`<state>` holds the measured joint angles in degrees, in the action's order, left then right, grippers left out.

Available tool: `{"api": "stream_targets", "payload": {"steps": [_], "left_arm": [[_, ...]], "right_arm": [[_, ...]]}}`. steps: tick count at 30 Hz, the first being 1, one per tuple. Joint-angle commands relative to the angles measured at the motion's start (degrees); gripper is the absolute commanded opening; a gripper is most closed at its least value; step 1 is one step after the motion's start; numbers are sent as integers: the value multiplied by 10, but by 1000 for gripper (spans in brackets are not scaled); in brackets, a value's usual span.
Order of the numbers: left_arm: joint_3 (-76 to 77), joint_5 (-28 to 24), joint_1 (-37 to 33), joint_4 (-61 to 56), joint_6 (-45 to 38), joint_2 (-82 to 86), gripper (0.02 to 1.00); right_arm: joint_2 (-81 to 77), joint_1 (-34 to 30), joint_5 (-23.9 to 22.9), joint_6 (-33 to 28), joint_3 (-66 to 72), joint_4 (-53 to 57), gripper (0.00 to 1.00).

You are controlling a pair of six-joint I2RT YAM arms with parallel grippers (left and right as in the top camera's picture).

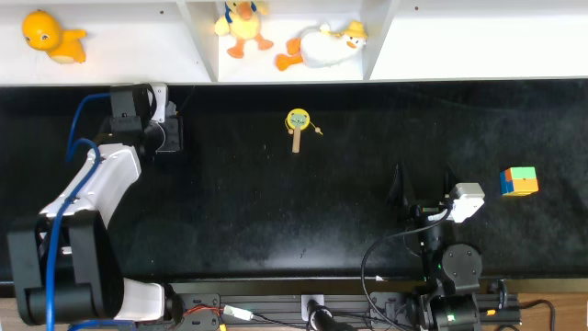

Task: Store Toys

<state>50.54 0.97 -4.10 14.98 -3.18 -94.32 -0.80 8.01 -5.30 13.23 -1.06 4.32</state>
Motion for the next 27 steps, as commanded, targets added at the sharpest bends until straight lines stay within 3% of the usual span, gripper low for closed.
{"api": "stream_targets", "payload": {"steps": [1,18,27], "left_arm": [[-2,2,3,-1,3,-3,575],[69,-2,3,90,17,90,340],[69,-5,3,8,17,128,272]], "right_arm": [[5,3,3,-4,8,-2,996],[5,3,3,-4,8,-2,996],[5,3,3,-4,8,-2,993]]}}
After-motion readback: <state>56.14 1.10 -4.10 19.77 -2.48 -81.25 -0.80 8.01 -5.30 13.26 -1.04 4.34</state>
